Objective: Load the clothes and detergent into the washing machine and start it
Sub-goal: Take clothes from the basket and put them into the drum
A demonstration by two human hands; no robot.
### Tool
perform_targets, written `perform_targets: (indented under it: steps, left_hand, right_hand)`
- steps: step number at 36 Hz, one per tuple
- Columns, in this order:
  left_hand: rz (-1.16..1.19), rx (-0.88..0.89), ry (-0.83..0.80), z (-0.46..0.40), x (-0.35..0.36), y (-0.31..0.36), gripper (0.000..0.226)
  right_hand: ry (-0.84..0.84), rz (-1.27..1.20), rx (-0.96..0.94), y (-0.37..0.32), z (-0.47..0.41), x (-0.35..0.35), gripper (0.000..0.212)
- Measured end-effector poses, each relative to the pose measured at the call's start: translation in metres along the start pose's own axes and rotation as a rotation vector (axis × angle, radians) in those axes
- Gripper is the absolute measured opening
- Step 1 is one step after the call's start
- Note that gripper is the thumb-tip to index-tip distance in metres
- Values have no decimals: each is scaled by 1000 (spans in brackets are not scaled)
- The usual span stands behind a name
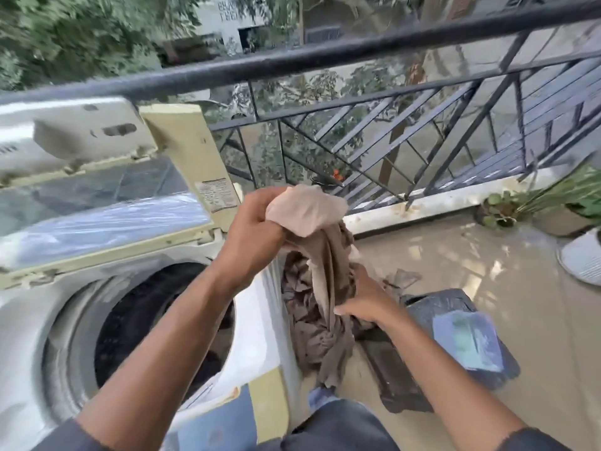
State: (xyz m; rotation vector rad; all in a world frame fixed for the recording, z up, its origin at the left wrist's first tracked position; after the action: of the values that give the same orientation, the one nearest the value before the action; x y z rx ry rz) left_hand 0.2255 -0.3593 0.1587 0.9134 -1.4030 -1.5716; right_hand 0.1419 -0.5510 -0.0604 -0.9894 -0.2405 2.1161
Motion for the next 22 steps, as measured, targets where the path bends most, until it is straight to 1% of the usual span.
perform_targets:
  steps: [1, 2, 3, 4, 6, 7, 8, 10, 11, 12, 13, 15, 16, 17, 20, 22]
  left_hand:
    - [33, 31, 3, 5, -1, 11, 30]
    - [59, 64, 7, 9, -3, 20, 27]
    - [89, 91, 13, 13, -5, 30, 25]
    - [129, 111, 21, 17, -9, 36, 25]
    - [199, 133, 47, 22, -19, 44, 26]
    - [207, 149, 60, 24, -24, 48, 28]
    - [189, 168, 64, 26, -30, 50, 29]
    - [98, 190, 72, 30, -42, 48, 32]
    - [41, 185, 84, 31, -48, 44, 38]
    - [-34, 181, 119, 31, -56, 35, 44]
    - [-146, 186, 173, 31, -65, 27, 45]
    - [-432, 196, 254, 31, -78, 8, 38]
    - [-504, 170, 267, 31, -81, -2, 33]
    - [-490, 113, 277, 32, -84, -12, 31]
    - [-323, -26, 290, 36, -82, -40, 32]
    - [-224, -64, 263, 36, -75, -53, 42]
  right_hand:
    - [-4, 23, 25, 11, -12, 11, 138]
    - [13, 35, 31, 8, -10, 16, 142]
    - [37, 37, 36, 4, -5, 20, 135]
    - [60, 29, 40, -3, 3, 22, 118]
    - [83, 9, 47, -18, 15, 23, 70]
    - [98, 0, 46, -24, 19, 22, 54]
    - [119, -5, 43, -27, 21, 20, 47]
    - [150, -1, 56, -32, 26, 12, 40]
    - [164, 2, 69, -30, 25, 8, 37]
    - [190, -2, 73, -30, 26, 2, 34]
    - [221, -20, 80, -28, 26, -5, 33]
    - [287, -69, 66, -27, 30, -22, 33]
    - [330, -105, 39, -34, 38, -33, 30]
    - [372, -162, 6, -42, 45, -45, 29]
    - [446, -317, -112, -70, 67, -75, 27]
    - [474, -422, -195, -90, 81, -90, 31]
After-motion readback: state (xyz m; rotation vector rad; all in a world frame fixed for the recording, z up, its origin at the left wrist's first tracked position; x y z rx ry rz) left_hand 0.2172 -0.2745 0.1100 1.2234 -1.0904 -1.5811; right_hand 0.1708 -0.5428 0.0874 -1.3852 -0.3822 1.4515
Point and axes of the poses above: each hand's wrist, its own z-axis away from the middle knuckle, its own x-axis out of the palm, y = z × x, the point moved 4 cm from there along -z, towards the middle knuckle, and after that the axes turned 7 degrees about z, right-handed, at the moved point
